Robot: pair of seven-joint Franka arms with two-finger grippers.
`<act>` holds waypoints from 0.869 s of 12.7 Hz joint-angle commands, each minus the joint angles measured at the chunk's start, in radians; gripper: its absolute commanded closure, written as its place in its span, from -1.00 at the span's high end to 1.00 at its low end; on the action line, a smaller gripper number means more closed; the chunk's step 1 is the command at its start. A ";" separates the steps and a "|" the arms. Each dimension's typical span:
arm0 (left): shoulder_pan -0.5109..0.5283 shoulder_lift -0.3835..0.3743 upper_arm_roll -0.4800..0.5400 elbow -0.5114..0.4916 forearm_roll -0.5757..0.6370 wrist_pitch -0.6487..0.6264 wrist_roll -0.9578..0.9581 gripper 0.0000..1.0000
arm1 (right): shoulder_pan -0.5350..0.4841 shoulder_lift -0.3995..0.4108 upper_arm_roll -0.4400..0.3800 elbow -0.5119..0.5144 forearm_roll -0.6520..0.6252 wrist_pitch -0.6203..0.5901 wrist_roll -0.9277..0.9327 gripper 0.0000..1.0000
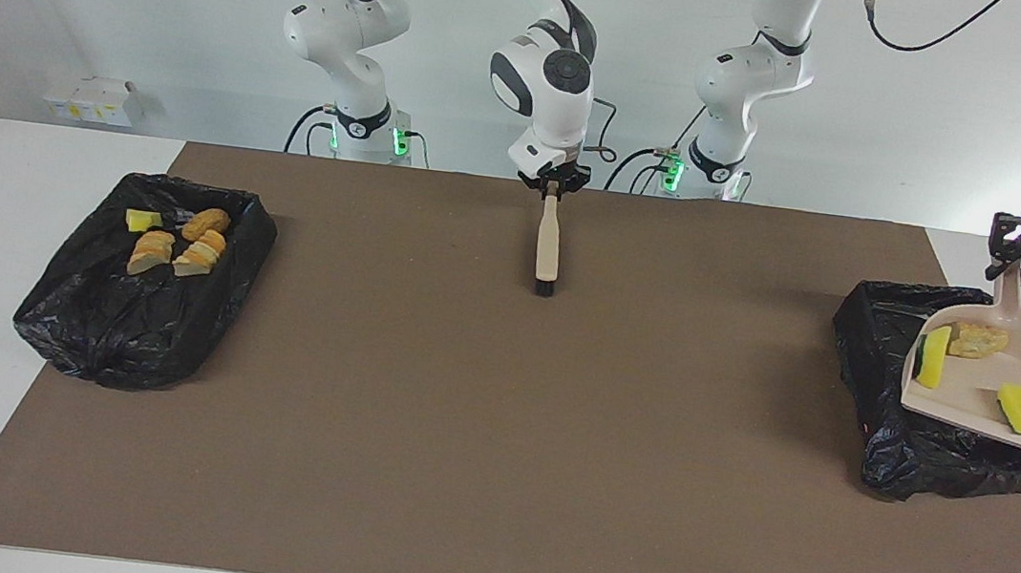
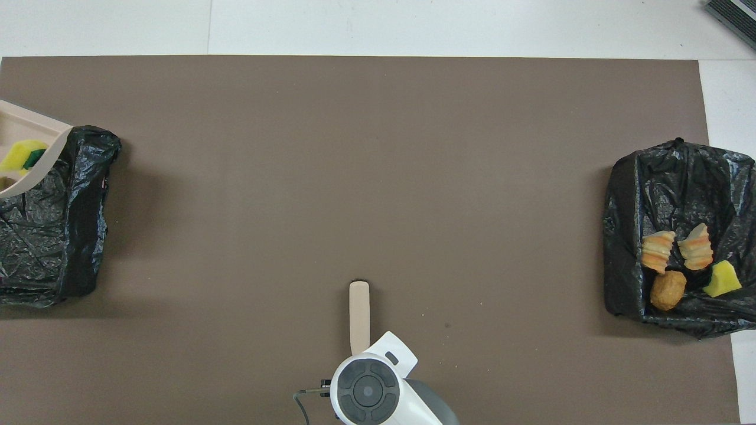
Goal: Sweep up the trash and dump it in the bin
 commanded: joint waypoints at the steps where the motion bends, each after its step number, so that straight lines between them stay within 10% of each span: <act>1: 0.031 -0.009 -0.006 0.010 0.034 0.000 0.063 -1.00 | -0.026 -0.002 0.000 0.077 0.004 -0.108 0.004 1.00; 11: 0.071 0.013 0.011 -0.003 0.352 0.082 0.297 -1.00 | -0.341 -0.014 -0.001 0.470 -0.089 -0.603 -0.325 1.00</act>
